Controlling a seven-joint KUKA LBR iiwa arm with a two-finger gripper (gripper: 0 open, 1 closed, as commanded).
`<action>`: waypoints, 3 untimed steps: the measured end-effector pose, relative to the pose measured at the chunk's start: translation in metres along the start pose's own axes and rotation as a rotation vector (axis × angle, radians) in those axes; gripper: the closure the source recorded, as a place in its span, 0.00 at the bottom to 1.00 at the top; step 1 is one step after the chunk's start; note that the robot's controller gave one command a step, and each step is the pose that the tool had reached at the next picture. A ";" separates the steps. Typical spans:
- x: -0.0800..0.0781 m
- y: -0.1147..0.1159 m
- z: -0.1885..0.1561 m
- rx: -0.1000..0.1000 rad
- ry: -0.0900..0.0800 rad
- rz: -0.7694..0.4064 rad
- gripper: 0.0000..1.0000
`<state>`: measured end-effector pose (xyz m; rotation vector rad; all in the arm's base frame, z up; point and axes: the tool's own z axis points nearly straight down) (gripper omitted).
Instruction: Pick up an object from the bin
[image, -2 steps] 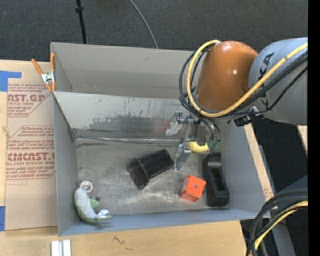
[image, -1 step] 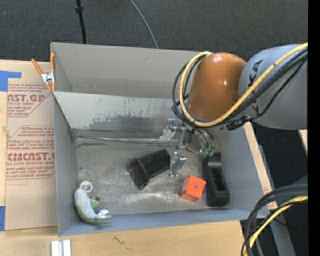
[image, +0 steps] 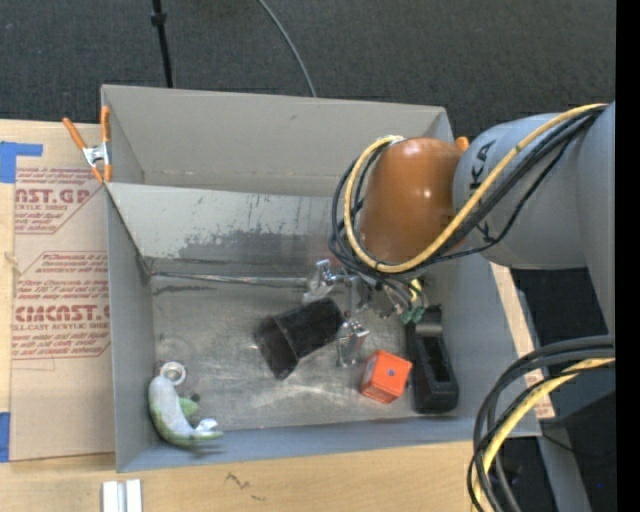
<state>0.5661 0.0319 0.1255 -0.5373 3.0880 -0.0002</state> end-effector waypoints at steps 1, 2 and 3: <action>-0.001 -0.006 0.027 -0.005 0.007 -0.306 0.00; -0.012 0.003 0.039 0.002 0.012 -0.554 1.00; -0.012 0.003 0.039 0.002 0.012 -0.554 1.00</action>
Offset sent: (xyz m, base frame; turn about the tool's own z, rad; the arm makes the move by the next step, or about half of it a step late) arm 0.0062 0.0095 -0.0489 -0.5595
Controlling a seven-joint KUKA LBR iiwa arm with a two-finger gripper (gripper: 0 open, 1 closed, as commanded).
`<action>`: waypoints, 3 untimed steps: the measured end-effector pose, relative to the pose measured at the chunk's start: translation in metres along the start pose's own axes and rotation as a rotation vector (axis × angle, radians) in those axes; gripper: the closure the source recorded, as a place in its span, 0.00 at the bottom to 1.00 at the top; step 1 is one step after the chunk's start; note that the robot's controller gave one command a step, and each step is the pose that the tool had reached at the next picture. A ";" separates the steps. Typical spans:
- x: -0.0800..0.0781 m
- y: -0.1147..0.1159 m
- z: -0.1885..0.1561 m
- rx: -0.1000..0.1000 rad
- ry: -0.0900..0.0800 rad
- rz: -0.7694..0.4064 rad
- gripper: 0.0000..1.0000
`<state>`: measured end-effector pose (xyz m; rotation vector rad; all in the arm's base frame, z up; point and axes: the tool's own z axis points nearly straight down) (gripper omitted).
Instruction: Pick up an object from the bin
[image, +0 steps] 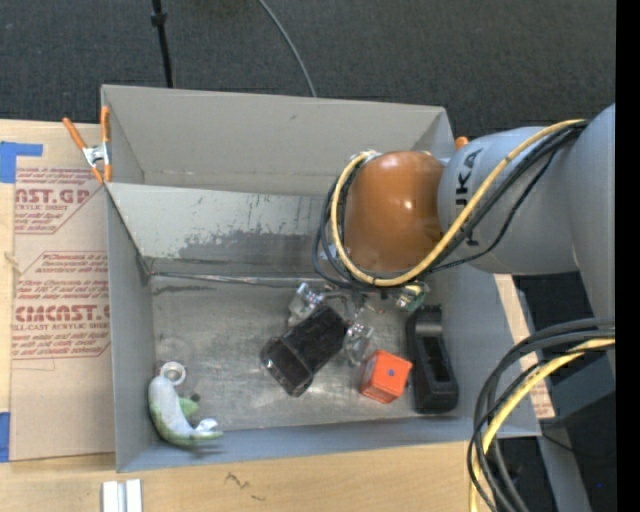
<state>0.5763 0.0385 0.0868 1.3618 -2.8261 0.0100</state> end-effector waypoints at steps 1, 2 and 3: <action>-0.009 0.044 -0.108 -0.005 -0.009 -0.055 1.00; -0.009 0.044 -0.108 -0.005 -0.009 -0.055 1.00; -0.027 0.063 -0.135 -0.005 -0.008 -0.051 1.00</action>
Offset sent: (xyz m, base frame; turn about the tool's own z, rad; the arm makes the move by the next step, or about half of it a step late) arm 0.0000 0.0000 0.0000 0.0000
